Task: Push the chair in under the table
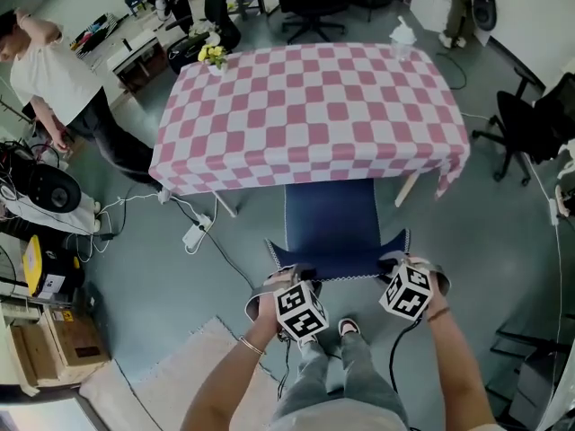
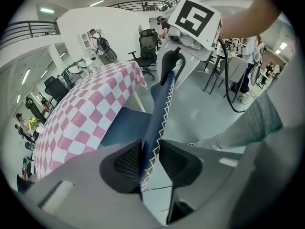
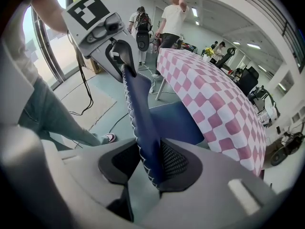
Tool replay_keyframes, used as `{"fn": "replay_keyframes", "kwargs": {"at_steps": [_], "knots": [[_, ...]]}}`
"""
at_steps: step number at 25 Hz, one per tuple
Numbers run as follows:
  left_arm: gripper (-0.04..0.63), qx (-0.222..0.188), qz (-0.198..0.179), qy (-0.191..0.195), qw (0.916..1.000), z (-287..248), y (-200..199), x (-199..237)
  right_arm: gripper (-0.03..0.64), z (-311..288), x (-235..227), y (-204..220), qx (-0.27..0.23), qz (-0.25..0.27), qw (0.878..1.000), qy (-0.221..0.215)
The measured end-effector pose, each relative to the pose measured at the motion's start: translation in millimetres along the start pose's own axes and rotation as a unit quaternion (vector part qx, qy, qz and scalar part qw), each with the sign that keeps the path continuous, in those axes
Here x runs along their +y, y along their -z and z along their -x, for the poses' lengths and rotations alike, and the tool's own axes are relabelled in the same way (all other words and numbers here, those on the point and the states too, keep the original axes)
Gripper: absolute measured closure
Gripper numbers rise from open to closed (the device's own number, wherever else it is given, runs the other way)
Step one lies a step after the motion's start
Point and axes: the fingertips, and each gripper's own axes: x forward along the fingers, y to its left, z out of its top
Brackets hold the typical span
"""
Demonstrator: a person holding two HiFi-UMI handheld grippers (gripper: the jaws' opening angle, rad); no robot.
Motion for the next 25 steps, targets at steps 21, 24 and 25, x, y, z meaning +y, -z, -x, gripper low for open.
{"fn": "replay_keyframes", "kwargs": {"at_steps": [21, 24, 25], "knots": [[0.474, 0.02, 0.011, -0.048, 0.9986, -38.0, -17.1, 119.1, 0.489, -30.0, -104.6, -46.8, -0.015, -0.008, 1.0, 0.019], [0.474, 0.015, 0.011, -0.052, 0.9985, -44.3, -25.5, 129.7, 0.489, -34.8, -121.8, -44.6, -0.006, -0.004, 1.0, 0.027], [0.474, 0.013, 0.011, -0.054, 0.9984, -46.6, -28.9, 132.6, 0.488, -35.9, -128.3, -43.1, -0.001, -0.003, 1.0, 0.03]]}}
